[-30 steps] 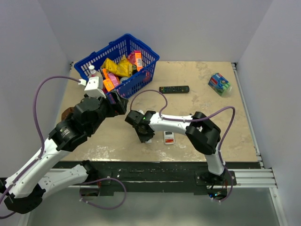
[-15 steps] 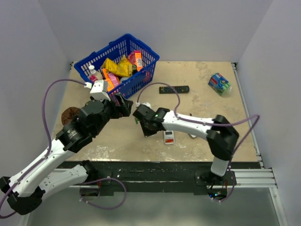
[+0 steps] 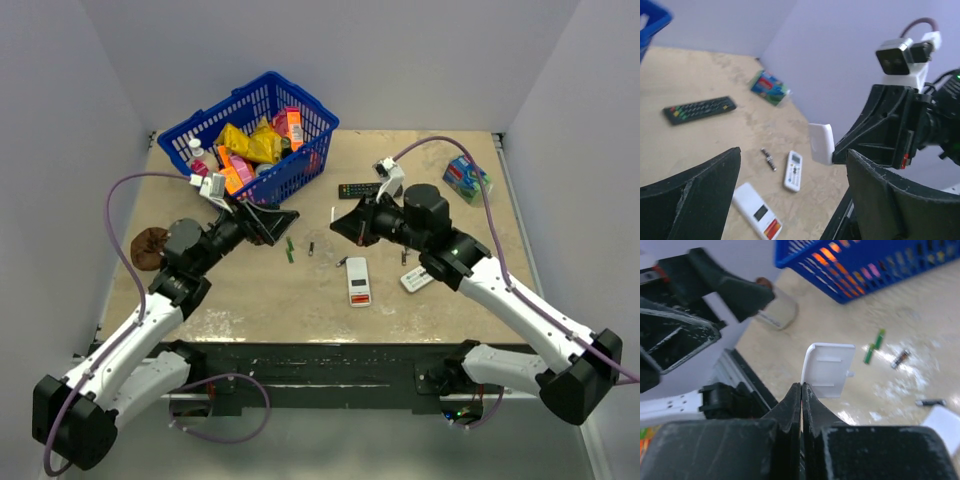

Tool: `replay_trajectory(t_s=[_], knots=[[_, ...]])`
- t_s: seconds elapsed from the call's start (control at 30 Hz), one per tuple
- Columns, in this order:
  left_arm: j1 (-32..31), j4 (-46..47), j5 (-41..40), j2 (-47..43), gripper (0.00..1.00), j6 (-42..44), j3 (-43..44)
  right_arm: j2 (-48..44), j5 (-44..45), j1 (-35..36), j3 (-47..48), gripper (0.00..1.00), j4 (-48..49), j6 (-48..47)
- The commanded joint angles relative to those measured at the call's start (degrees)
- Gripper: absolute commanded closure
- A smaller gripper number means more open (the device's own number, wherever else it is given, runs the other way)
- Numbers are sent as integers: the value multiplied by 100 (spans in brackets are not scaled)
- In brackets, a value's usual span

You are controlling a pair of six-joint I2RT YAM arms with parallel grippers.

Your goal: Load the batteries into the remote control

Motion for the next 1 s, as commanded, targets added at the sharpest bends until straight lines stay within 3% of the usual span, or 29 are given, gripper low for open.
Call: replay_trajectory(t_s=[0.0,0.13,0.33,0.63,0.87,0.97], knots=[[174,2777,1993,465,11,-390,62,-301,-1797,-123,5,100,1378,-459],[341,4479,3127,976,12,-1179,62,-415,-2485,-167,243,100,1477,-828],[482,5976,4147,1433,13,-1944,421,-442,-3416,-211,638,100,1503,-1137],[465,7348,4545,1872,19,-2921,799,-99,-4639,-211,1130,100,1661,-1321],[148,7551,4624,2110,25,-3036,1169,156,-5097,-211,1368,100,1916,-1234],[113,7964,4606,2233,32,-3360,1292,165,-5237,-202,1333,100,2021,-1172]])
